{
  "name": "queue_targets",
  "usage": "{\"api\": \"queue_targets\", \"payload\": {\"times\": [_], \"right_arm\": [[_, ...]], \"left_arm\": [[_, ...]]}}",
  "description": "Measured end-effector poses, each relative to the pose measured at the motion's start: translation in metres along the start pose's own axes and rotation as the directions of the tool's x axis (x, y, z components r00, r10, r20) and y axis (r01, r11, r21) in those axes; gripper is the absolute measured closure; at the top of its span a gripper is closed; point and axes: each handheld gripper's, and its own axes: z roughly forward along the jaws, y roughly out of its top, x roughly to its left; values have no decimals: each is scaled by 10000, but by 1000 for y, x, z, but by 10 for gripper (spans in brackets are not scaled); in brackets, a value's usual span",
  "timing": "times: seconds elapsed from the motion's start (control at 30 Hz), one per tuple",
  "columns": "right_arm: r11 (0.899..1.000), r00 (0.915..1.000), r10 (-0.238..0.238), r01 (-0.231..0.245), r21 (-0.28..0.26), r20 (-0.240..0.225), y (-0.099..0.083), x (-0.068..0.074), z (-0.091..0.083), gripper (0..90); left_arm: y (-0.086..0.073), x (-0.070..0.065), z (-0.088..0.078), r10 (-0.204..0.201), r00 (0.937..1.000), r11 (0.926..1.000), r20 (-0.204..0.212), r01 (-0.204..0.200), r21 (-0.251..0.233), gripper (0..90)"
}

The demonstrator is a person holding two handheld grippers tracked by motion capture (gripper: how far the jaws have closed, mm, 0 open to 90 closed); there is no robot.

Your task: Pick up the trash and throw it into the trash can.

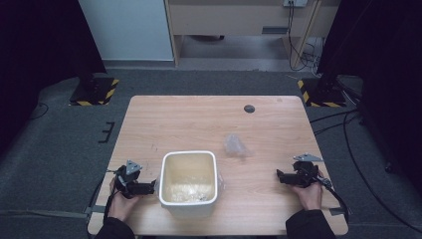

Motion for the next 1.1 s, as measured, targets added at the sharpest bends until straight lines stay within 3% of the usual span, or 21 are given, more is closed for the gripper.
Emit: {"api": "queue_targets", "payload": {"times": [0.17,0.43,0.7,1.1], "right_arm": [[9996,9991,208,-214,-169,-364,1,-4,-7,62],[9950,9991,228,-261,-963,-348,3,-6,-23,65],[9906,9994,285,-312,-1333,-218,7,-5,-33,62],[9682,9990,263,-344,-2479,-358,24,0,-60,60]], "left_arm": [[-1,-2,-1,-78,9999,10000,-103,78,11,0],[-1,-2,-1,-83,9999,10000,-109,83,8,0],[-1,-2,-1,-84,9999,10000,-108,84,7,0],[-1,-2,-1,-103,9999,9999,-95,103,3,0]]}}
